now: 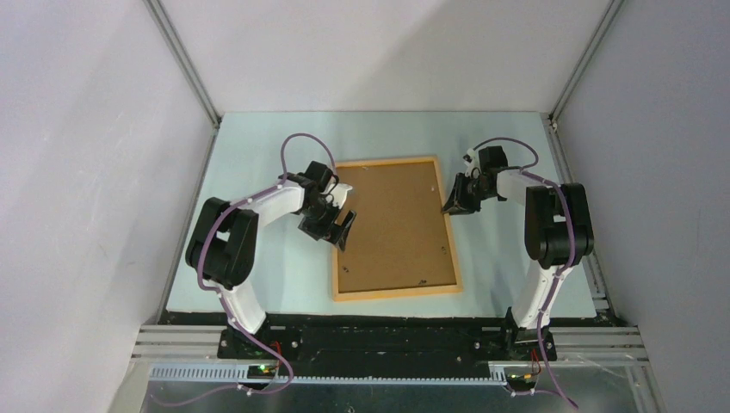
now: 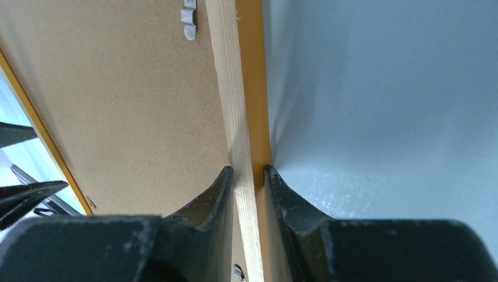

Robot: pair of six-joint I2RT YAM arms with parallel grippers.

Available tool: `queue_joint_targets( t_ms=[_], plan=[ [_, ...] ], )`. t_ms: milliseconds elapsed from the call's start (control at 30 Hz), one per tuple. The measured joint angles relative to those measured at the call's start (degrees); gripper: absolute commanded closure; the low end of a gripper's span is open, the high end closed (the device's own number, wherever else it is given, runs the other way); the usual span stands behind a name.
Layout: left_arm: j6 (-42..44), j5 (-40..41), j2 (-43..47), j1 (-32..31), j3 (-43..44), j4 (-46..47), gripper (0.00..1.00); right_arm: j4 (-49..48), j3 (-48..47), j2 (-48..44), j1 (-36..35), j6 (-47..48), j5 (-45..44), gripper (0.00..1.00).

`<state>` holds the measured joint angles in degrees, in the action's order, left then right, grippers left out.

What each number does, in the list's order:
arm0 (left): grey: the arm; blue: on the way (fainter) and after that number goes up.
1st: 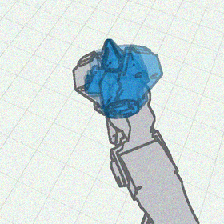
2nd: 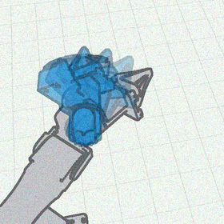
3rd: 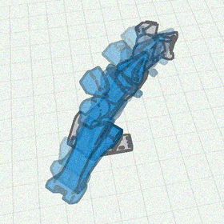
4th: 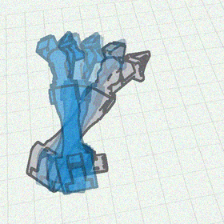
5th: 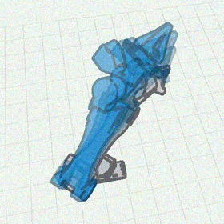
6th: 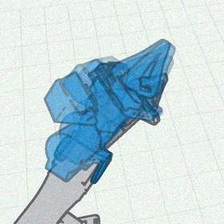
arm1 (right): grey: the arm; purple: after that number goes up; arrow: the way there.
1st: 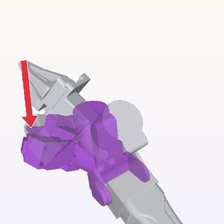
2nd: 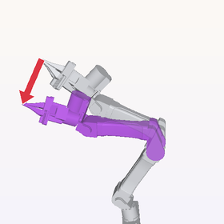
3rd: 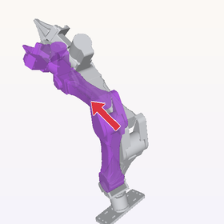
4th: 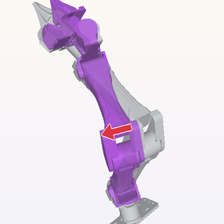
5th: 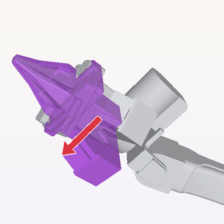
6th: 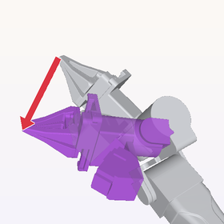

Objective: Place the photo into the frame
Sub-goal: Install the photo frame at the center of the board.

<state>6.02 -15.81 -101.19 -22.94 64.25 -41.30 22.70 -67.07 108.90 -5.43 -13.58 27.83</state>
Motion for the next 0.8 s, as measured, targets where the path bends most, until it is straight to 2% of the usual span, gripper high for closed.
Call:
queue_joint_targets(
  t_ms=[800],
  plan=[
    [-0.02,-2.91,-1.57,-3.15,1.55,-1.55,0.02,-4.66,0.31,0.76,1.92,-6.08,-0.04,1.0]
  ],
)
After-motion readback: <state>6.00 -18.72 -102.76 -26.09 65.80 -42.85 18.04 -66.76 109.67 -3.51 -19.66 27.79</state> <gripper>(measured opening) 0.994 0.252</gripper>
